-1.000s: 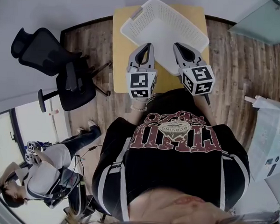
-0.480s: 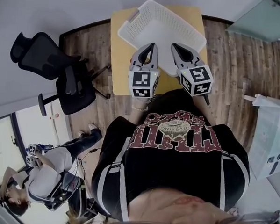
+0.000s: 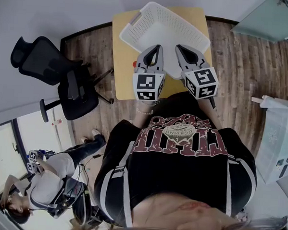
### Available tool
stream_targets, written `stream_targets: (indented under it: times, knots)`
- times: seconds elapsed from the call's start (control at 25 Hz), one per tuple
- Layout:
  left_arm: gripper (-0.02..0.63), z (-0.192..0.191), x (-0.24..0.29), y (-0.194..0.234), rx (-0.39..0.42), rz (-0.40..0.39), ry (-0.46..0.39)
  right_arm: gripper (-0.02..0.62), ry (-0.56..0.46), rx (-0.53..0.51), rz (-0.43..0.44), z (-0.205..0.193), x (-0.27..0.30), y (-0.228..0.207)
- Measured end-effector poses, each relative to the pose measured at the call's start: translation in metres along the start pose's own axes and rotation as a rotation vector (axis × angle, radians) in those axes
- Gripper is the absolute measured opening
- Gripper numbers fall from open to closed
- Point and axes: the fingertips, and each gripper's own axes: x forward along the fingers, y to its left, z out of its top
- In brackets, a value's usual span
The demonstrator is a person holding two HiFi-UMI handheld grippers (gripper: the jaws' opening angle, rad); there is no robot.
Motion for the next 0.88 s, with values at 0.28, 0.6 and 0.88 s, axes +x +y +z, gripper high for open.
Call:
stream_targets:
  times: [0.28, 0.6, 0.88]
  knots:
    - [0.048, 0.0044, -0.0021, -0.0015, -0.002, -0.003, -0.006, 0.017, -0.003, 0.006, 0.006, 0.0022, -0.0019, 0.0012]
    - [0.048, 0.0013, -0.0024, -0.0002, -0.015, -0.002, -0.002, 0.017, 0.0, 0.002, 0.01, -0.0001, -0.0005, 0.0023]
    - [0.048, 0.003, -0.0045, -0.0015, -0.014, 0.0, -0.004, 0.017, -0.003, 0.0, 0.005, 0.0007, -0.0033, 0.0019]
